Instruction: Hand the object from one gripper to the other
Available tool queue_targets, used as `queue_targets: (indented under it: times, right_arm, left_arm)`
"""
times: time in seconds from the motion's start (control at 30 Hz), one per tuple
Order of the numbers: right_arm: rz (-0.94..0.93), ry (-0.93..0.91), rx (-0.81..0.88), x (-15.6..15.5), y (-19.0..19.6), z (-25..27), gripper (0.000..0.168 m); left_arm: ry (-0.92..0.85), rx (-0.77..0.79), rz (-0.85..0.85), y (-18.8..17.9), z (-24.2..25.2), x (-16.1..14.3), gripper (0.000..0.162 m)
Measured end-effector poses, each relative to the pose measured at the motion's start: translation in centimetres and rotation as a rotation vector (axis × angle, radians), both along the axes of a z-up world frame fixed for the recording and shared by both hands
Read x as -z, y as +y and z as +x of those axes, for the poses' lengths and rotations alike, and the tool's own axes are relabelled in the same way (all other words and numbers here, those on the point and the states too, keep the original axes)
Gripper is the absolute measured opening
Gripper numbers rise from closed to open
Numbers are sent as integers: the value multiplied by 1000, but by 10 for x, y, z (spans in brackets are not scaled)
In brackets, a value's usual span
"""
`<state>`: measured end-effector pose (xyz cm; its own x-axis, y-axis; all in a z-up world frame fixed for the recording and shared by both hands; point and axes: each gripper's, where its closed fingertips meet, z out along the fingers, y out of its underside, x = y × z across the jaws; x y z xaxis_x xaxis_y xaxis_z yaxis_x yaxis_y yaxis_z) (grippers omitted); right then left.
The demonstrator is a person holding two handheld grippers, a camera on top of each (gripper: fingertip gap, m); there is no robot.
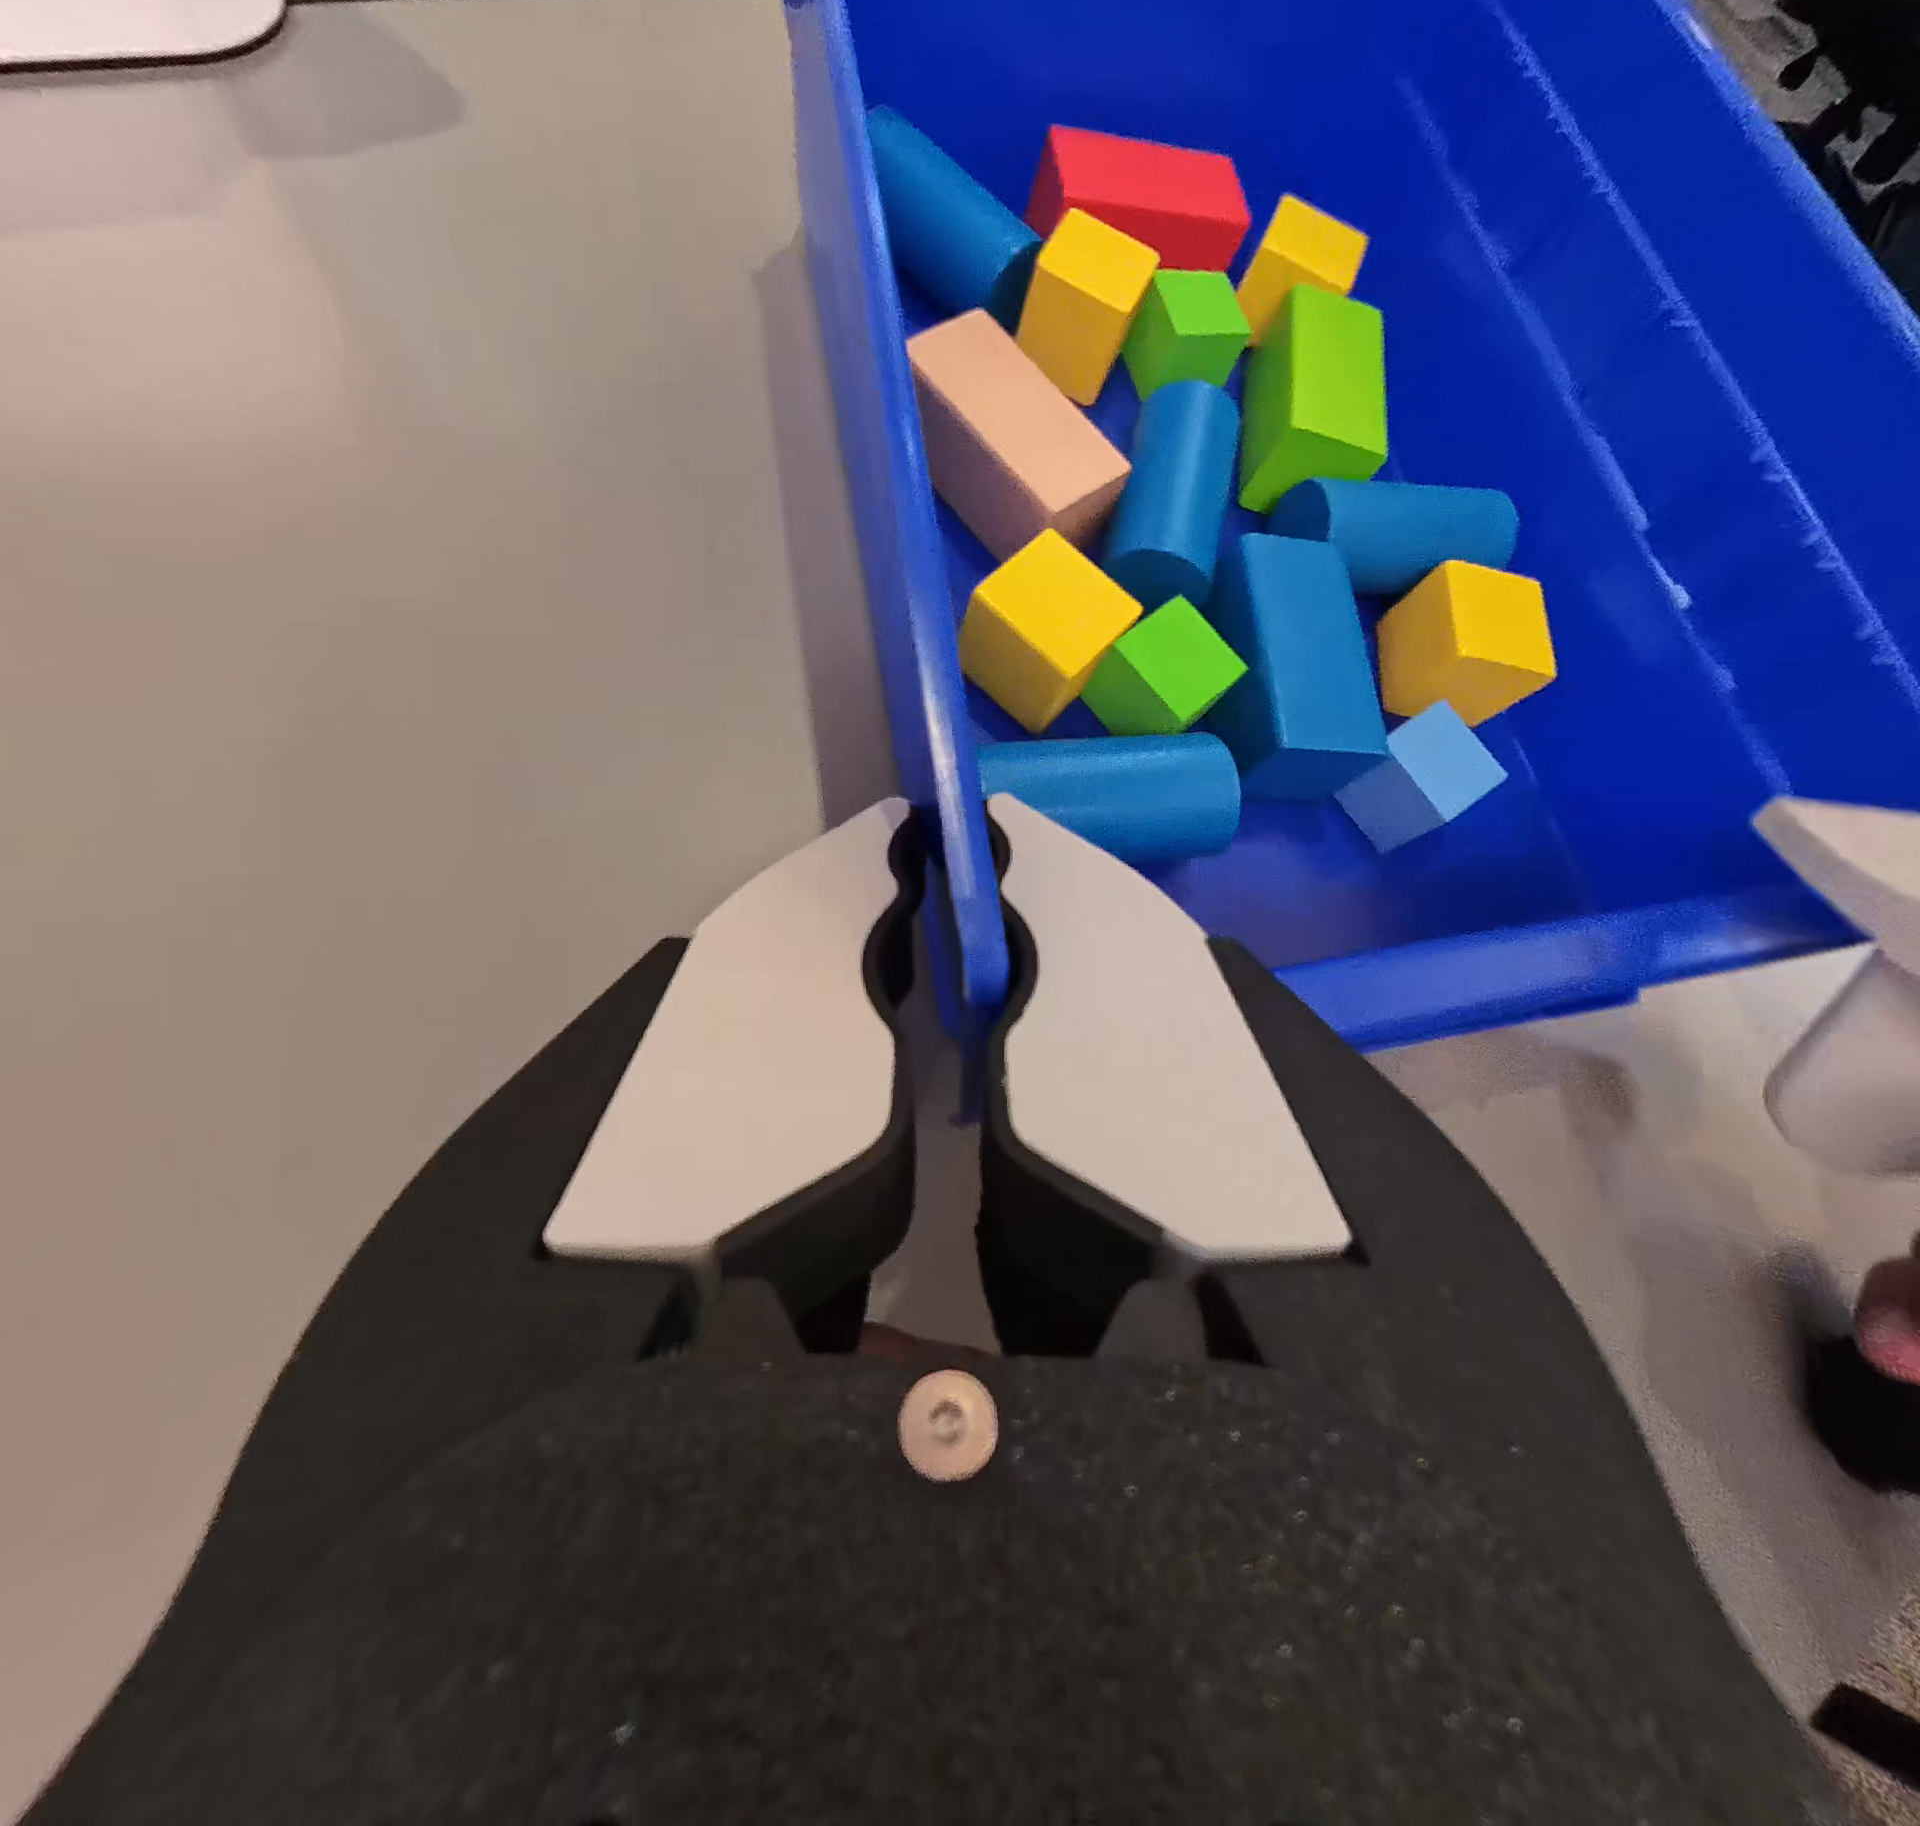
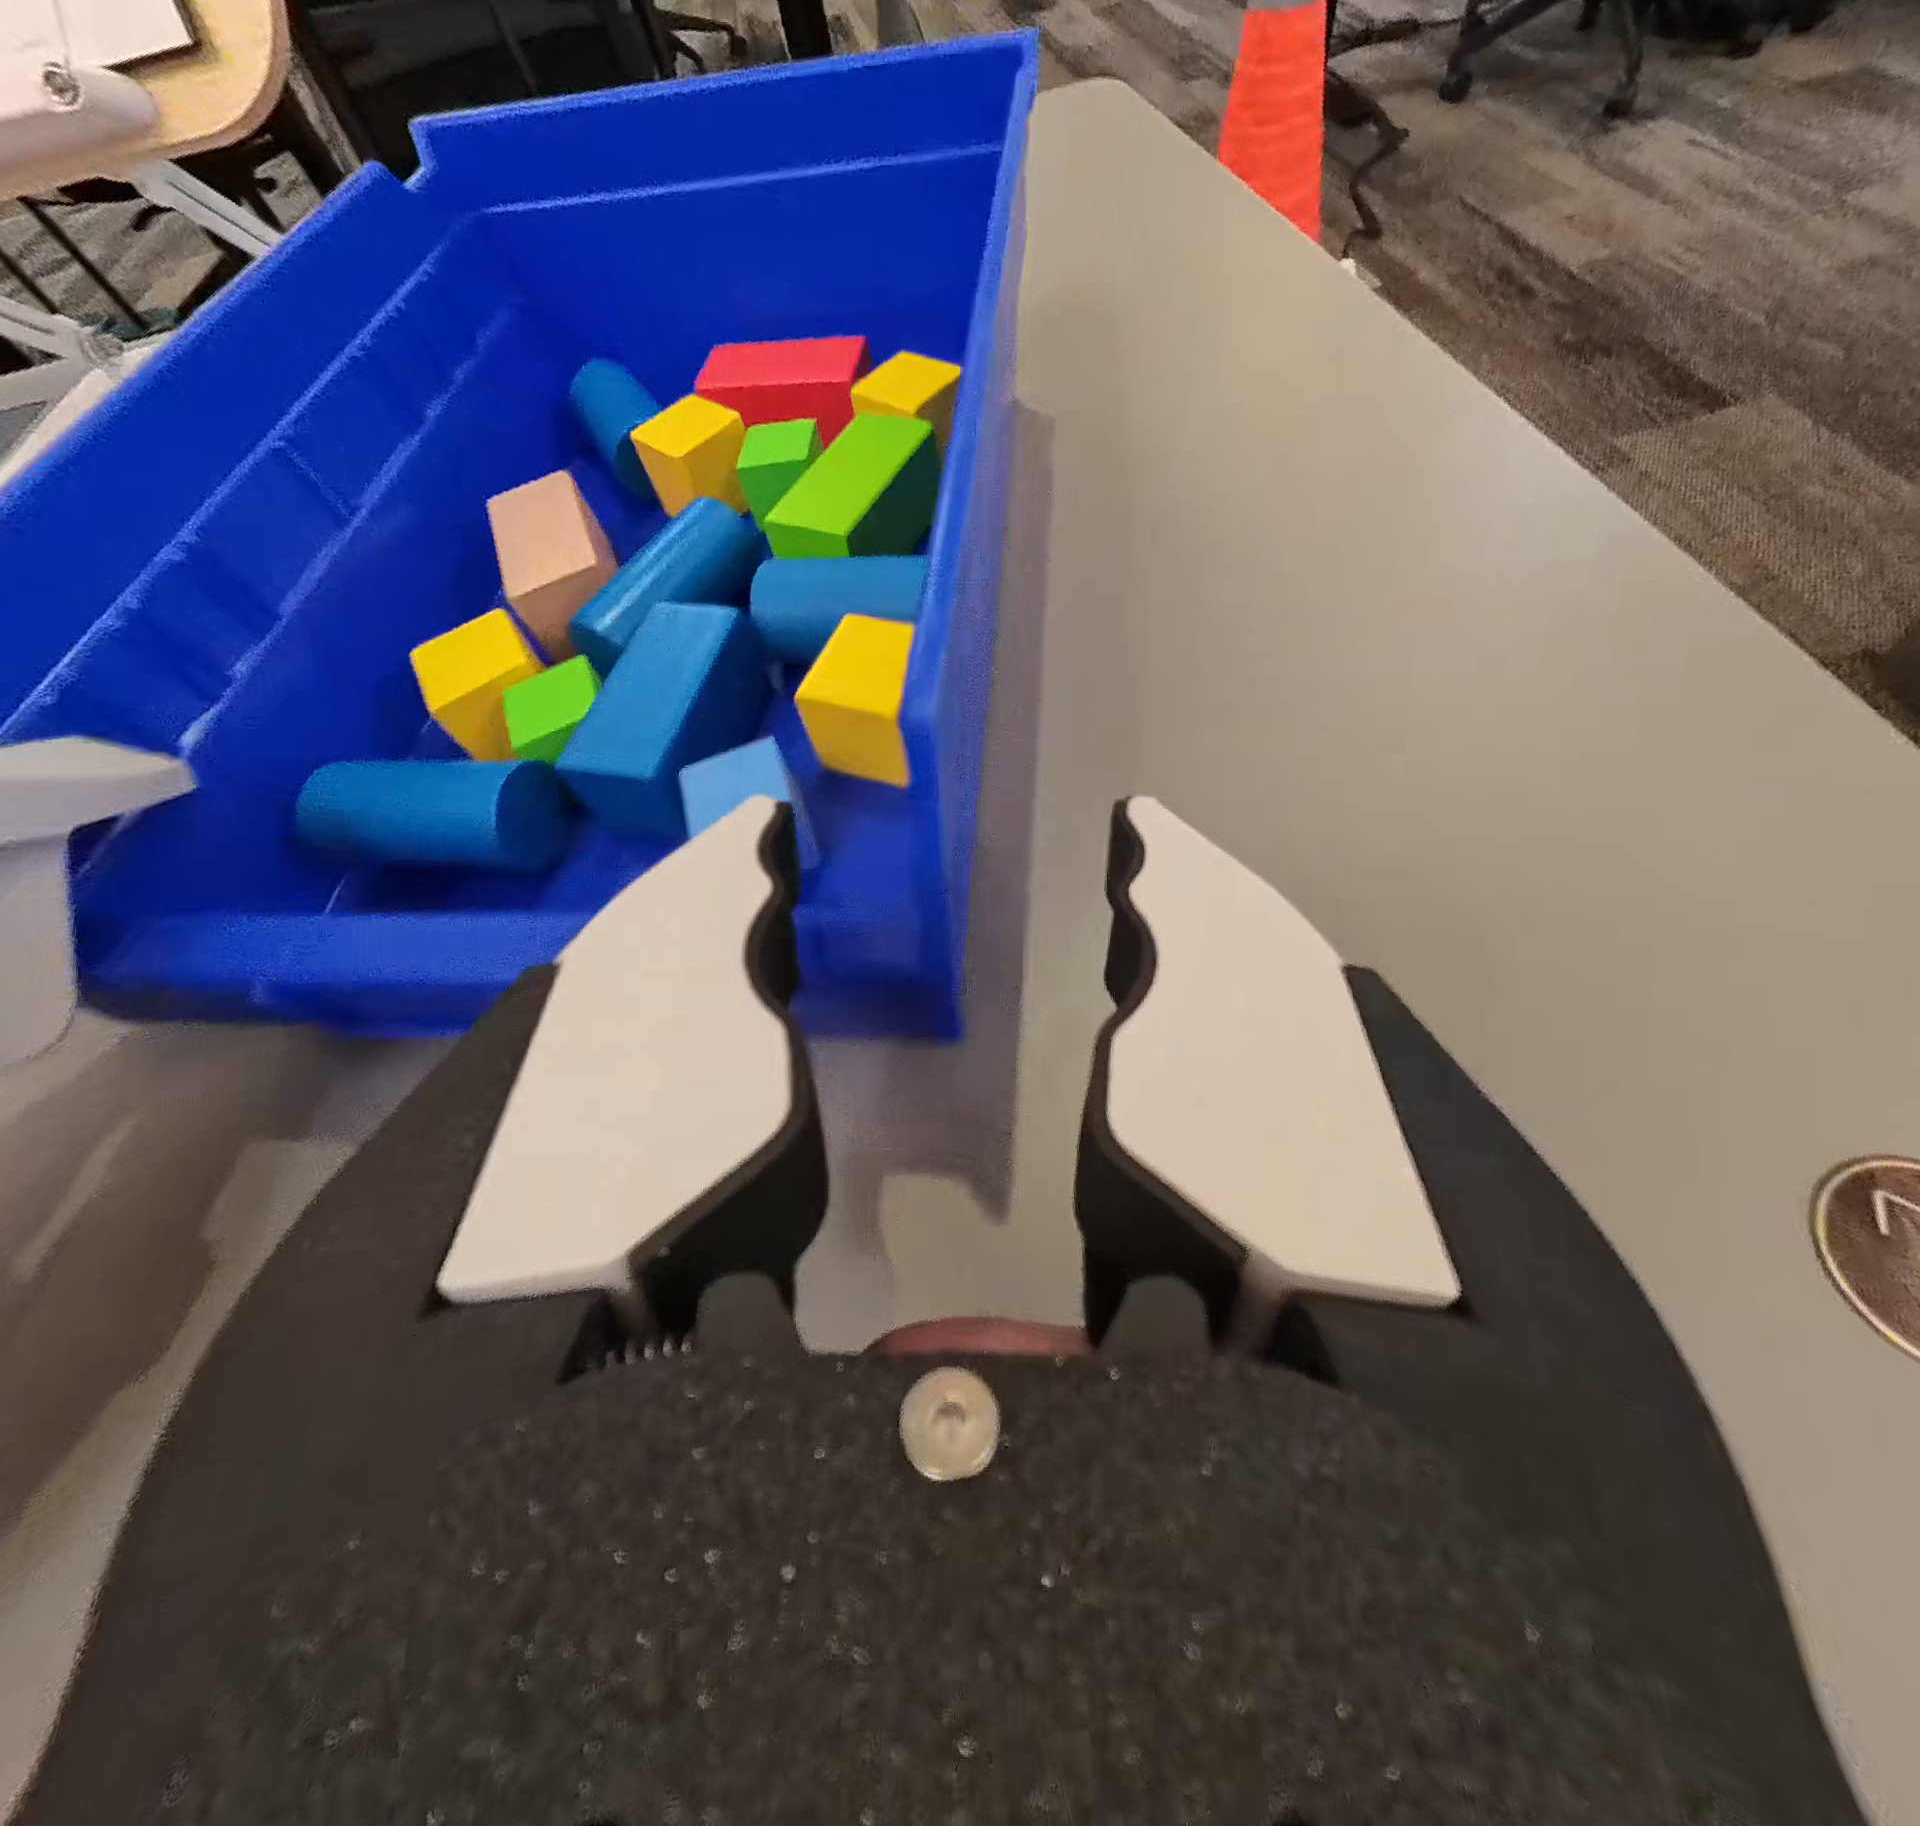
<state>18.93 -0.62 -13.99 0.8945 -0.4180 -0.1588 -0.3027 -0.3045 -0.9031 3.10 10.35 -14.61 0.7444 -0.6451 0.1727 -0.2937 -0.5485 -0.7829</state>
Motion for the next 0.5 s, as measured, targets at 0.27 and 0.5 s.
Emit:
queue_targets:
  times: [0.27, 0.5]
  right_arm:
    - [-69, -50, -34, -15, 10, -56, 4]
    - [9, -96, -220, -47, 64, -176, 4]
  left_arm:
    - [18, -83, 124, -2, -69, -26, 3]
    - [67, -236, 194, 24, -204, -54, 2]
